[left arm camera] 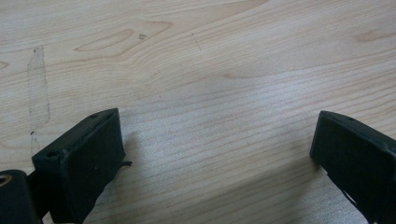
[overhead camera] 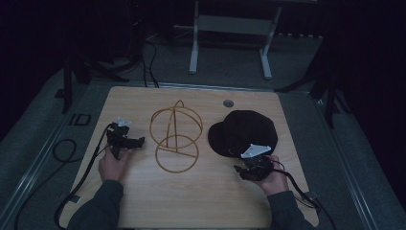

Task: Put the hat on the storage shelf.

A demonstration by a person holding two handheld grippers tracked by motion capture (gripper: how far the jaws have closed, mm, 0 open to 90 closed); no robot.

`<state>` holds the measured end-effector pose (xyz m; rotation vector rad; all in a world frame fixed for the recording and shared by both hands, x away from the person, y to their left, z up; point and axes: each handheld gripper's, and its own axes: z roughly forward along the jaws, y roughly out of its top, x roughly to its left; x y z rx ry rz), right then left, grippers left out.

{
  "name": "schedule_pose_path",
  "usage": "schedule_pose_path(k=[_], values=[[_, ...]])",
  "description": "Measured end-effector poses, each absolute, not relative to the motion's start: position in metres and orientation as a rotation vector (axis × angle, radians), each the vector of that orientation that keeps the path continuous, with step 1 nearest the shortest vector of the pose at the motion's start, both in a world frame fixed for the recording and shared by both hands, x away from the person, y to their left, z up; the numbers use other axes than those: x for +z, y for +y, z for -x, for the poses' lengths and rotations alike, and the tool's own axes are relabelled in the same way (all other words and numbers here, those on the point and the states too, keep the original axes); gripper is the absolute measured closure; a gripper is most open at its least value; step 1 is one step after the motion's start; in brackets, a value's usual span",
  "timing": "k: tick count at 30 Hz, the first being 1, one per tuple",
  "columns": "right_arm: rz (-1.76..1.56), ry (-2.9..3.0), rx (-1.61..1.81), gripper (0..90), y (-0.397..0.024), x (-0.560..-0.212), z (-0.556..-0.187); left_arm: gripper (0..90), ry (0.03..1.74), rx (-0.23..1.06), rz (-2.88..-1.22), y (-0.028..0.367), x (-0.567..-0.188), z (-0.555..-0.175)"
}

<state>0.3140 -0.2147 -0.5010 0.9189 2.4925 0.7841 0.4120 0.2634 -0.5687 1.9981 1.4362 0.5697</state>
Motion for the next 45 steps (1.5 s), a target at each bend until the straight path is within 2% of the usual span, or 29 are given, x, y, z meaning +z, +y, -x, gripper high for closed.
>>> schedule_pose_path(k=[20, 45], values=[[-0.864, 2.528, 0.733, 47.9, -0.194, -0.487, -0.333, 2.3, 1.438, 0.569, -1.998, 0.263, -0.569, -0.412], [-0.918, 2.555, 0.591, 43.3, -0.165, -0.466, -0.391, 2.3, 1.438, 0.569, -1.998, 0.263, -0.569, -0.412]])
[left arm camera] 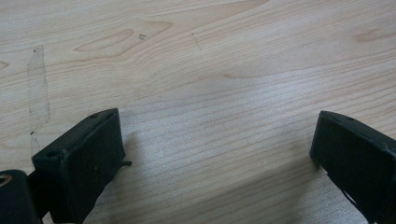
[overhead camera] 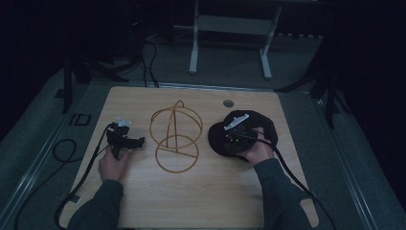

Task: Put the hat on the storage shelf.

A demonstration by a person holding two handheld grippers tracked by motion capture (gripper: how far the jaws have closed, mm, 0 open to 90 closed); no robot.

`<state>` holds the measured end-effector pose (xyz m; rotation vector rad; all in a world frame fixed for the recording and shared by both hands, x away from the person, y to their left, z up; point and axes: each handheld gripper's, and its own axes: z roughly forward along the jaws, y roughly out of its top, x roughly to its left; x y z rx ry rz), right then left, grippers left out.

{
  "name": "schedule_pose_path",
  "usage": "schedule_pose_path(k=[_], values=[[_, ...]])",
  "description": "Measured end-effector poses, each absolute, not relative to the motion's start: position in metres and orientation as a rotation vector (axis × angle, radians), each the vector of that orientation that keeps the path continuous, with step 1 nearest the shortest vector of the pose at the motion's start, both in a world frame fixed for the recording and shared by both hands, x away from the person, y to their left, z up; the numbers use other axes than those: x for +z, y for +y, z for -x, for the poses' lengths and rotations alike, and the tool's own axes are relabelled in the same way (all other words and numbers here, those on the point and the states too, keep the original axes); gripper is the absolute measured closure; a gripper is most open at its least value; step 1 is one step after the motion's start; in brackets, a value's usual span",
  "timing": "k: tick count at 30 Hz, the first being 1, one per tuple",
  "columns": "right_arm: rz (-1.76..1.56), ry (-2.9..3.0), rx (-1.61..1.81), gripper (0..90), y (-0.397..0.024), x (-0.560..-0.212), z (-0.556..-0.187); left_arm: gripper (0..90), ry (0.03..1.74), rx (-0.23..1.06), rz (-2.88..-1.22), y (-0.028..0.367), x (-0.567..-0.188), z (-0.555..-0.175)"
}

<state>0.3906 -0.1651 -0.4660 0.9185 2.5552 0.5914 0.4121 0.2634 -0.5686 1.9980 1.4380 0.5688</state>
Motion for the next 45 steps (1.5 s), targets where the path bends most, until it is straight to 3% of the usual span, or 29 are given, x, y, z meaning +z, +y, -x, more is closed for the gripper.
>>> schedule_pose_path(k=[17, 21, 28, 33, 45], values=[[-1.265, 2.562, 0.502, 41.9, -0.145, -0.474, -0.451, 2.3, 1.438, 0.568, -1.998, 0.263, -0.569, -0.412], [-1.351, 2.591, 0.471, 51.5, -0.148, -0.483, -0.461, 2.3, 1.439, 0.568, -1.998, 0.263, -0.569, -0.412], [-1.424, 2.620, 0.462, 59.1, -0.147, -0.490, -0.469, 2.3, 1.439, 0.568, -1.998, 0.263, -0.569, -0.412], [-1.439, 2.643, 0.471, 69.2, -0.146, -0.492, -0.469, 2.3, 1.439, 0.568, -1.997, 0.263, -0.569, -0.412], [-1.328, 2.698, 0.447, 79.7, -0.145, -0.489, -0.463, 2.3, 1.439, 0.567, -1.998, 0.264, -0.568, -0.413]])
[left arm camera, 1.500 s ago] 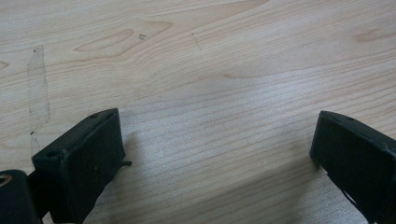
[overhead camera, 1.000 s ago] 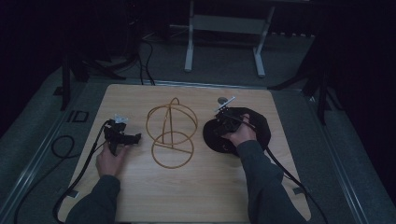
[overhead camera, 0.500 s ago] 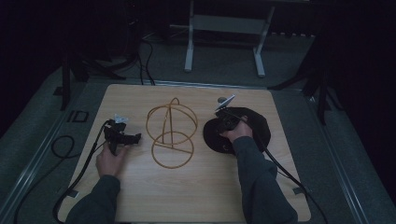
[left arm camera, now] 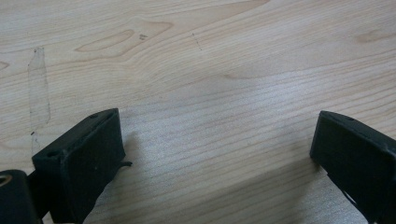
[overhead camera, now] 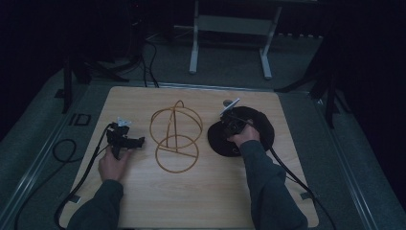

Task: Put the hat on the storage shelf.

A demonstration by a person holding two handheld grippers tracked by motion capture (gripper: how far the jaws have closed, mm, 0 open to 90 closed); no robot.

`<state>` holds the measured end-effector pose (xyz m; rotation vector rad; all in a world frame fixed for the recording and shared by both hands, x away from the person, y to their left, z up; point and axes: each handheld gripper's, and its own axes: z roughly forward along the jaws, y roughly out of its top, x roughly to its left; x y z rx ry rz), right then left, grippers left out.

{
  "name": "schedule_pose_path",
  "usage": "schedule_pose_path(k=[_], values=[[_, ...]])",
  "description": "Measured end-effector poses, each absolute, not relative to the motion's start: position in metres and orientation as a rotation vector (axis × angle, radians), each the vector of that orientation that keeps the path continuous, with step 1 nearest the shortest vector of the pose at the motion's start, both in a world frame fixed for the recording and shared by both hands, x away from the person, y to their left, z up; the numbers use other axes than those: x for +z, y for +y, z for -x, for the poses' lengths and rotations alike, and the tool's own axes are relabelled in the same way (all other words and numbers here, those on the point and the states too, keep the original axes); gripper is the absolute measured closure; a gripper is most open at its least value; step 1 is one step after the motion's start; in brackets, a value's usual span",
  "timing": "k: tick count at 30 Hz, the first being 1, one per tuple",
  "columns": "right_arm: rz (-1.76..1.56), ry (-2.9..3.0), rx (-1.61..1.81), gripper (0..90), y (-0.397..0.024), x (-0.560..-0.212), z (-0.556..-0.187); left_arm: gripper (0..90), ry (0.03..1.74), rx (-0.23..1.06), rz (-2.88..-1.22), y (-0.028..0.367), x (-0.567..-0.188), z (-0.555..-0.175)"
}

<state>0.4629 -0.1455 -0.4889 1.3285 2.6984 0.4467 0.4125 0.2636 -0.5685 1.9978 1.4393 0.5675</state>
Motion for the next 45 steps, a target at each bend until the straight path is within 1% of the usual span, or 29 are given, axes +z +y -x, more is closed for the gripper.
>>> schedule_pose_path(k=[7, 30, 40, 45], values=[[-1.160, 2.758, 0.378, 80.0, -0.146, -0.486, -0.456, 2.3, 1.440, 0.568, -1.998, 0.264, -0.569, -0.413], [-0.857, 2.846, 0.353, 79.6, -0.149, -0.461, -0.440, 2.3, 1.439, 0.569, -1.996, 0.264, -0.569, -0.413], [-0.727, 2.875, 0.354, 79.3, -0.156, -0.444, -0.432, 2.4, 1.441, 0.568, -1.994, 0.263, -0.569, -0.413], [-0.723, 2.875, 0.380, 78.8, -0.161, -0.434, -0.429, 2.4, 1.441, 0.568, -1.994, 0.263, -0.569, -0.413]])
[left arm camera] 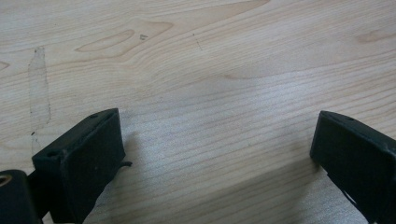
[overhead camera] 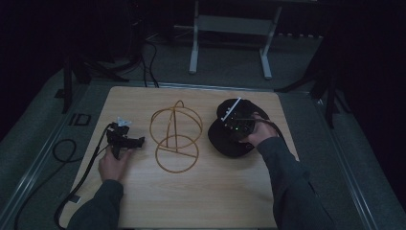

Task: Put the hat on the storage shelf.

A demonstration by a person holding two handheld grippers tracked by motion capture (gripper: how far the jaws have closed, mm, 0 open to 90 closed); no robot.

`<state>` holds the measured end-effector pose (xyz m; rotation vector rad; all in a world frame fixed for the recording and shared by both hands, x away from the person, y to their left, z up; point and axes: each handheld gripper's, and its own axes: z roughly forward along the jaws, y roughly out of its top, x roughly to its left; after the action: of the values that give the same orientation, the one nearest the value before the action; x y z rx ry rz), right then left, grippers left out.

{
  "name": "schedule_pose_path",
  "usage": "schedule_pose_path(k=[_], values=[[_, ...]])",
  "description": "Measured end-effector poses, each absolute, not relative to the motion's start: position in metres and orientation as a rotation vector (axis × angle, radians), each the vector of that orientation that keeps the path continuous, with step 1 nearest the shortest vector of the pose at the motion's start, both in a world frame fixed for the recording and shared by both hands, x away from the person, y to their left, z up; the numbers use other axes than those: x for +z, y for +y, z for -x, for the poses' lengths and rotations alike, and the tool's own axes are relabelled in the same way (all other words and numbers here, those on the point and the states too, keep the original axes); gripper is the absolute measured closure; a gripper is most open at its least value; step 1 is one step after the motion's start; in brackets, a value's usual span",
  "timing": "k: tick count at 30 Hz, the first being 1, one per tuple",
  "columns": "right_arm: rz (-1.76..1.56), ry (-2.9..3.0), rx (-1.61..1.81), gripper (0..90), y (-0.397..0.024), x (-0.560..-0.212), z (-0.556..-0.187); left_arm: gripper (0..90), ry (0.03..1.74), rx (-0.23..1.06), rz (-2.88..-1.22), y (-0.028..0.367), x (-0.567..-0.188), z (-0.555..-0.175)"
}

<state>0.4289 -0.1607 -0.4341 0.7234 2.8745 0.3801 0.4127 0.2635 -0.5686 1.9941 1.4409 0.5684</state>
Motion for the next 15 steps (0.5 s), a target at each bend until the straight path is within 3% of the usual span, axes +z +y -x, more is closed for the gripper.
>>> schedule_pose_path(k=[15], values=[[-0.609, 2.879, 0.433, 78.4, -0.171, -0.405, -0.419, 2.3, 1.440, 0.567, -1.999, 0.264, -0.568, -0.413]])
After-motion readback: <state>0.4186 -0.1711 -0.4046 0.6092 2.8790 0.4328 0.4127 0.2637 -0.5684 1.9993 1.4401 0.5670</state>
